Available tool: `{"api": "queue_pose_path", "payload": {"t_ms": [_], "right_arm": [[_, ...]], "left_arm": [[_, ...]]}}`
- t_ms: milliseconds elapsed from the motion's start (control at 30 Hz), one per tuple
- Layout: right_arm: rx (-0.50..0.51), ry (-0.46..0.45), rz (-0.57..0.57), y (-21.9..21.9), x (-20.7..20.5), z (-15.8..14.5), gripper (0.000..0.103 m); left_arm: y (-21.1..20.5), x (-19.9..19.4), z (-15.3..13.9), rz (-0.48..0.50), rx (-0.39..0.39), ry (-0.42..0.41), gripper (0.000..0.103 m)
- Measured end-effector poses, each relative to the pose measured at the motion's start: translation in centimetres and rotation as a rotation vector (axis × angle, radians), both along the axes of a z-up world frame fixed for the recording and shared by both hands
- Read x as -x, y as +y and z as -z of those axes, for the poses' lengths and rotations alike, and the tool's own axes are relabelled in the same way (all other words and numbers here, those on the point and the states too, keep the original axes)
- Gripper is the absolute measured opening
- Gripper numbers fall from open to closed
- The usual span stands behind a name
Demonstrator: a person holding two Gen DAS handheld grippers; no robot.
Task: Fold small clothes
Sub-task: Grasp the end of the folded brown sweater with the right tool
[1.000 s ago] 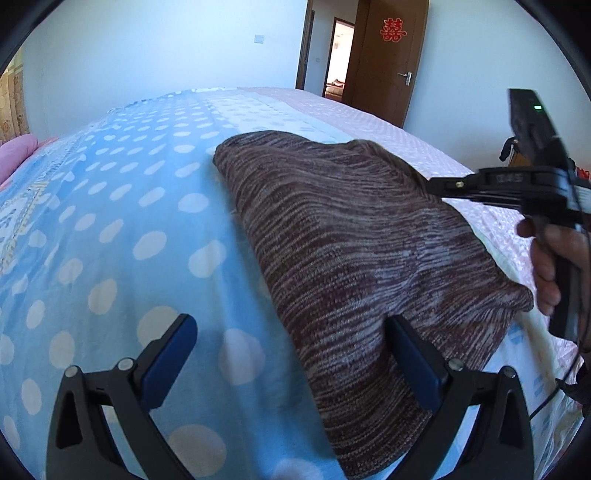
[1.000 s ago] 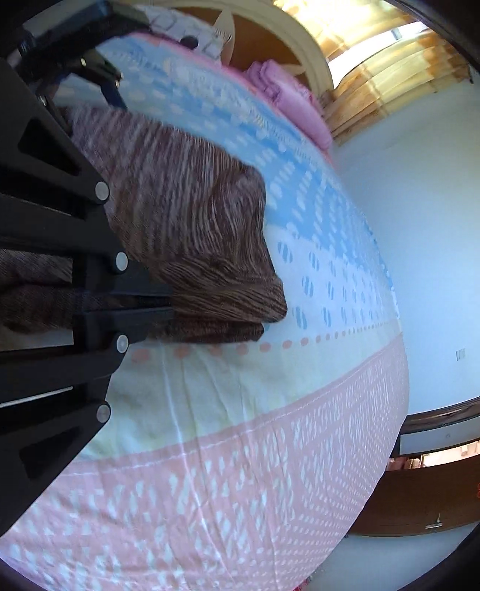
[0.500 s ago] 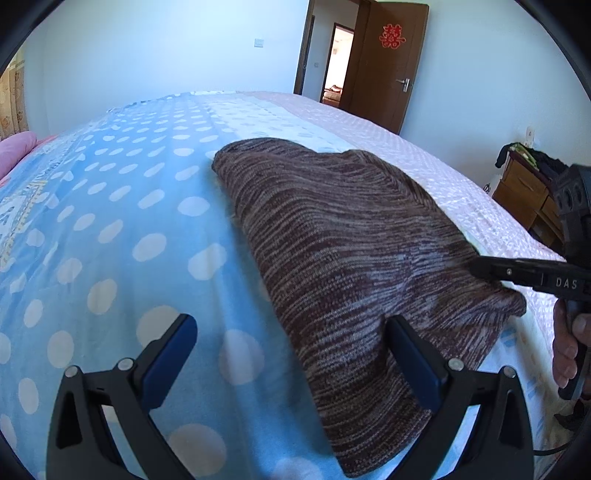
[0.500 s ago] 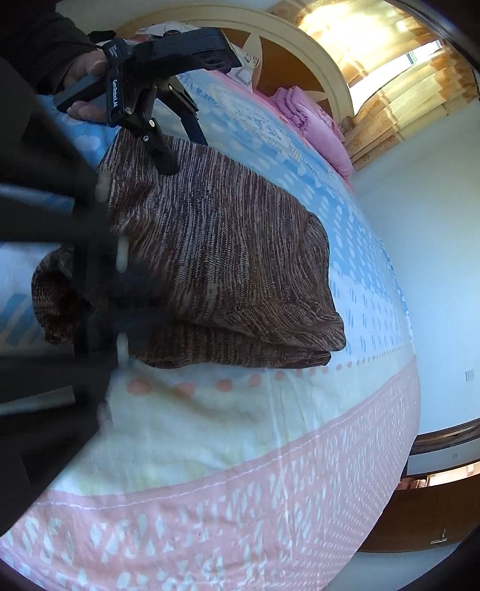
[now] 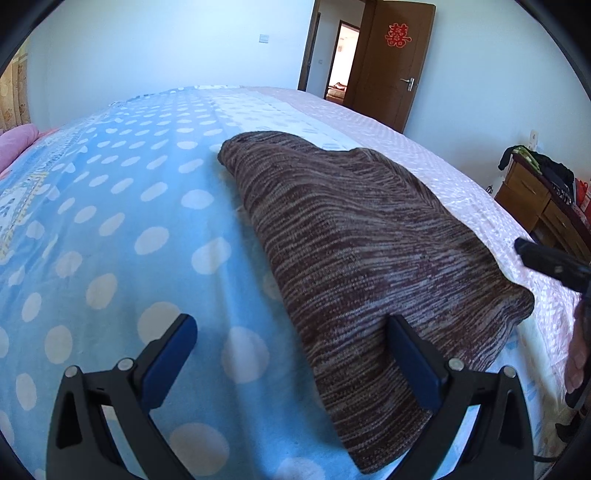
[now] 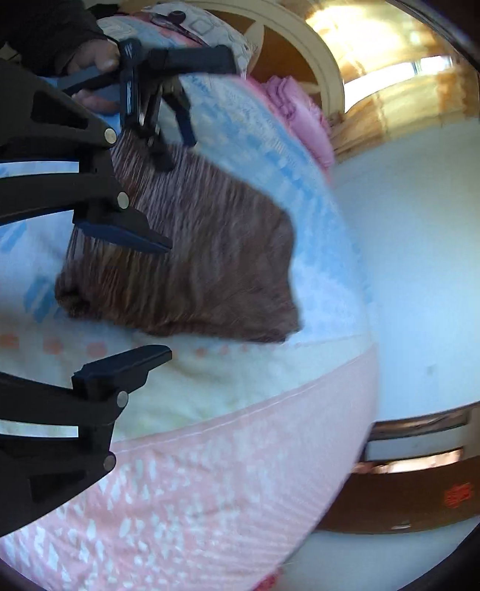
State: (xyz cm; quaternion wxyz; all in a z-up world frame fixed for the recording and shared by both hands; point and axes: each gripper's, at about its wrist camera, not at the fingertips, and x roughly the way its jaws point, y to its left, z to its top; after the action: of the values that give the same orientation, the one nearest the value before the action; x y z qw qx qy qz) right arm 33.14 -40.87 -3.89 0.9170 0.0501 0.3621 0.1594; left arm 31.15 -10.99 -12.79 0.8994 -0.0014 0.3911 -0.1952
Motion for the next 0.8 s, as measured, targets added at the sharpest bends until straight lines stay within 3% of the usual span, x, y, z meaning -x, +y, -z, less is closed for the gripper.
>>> {"api": "queue_pose_path", "payload": {"t_ms": [100,267,300,533,600,667,800], "right_arm": [[-0.004,-0.004,-0.116,1.9,1.0,-0.5,0.053],[0.06,0.215,-0.091,1.2,-0.8,4.6,0.053],[0.05,0.222,-0.091,0.8,-0.7,5.2,0.053],[-0.201,0.142,-0.031,-3.6,-2.9,2.2,0.053],[-0.286,0.14,-0.017,-4.4,-5.1,1.8,0.06],[-0.371,0.179,-0.023,-4.5,-7.9,2.3,0.074],[-0.392,0.27,0.003,-3.6,-14.1,4.6,0.076]], "left_arm": [[0.0,0.1,0.0,0.001,-0.002,-0.001,0.103],[0.0,-0.4,0.3,-0.017,-0.008,0.028,0.103],[-0.4,-0.4,0.3,-0.02,-0.032,0.033,0.103],[-1.0,-0.3,0.4,-0.021,-0.079,0.032,0.103],[-1.0,-0.2,0.4,-0.021,-0.082,0.03,0.103],[-1.0,-0.3,0.4,-0.02,-0.081,0.032,0.103],[-1.0,-0.4,0.5,-0.016,-0.074,0.04,0.103]]}}
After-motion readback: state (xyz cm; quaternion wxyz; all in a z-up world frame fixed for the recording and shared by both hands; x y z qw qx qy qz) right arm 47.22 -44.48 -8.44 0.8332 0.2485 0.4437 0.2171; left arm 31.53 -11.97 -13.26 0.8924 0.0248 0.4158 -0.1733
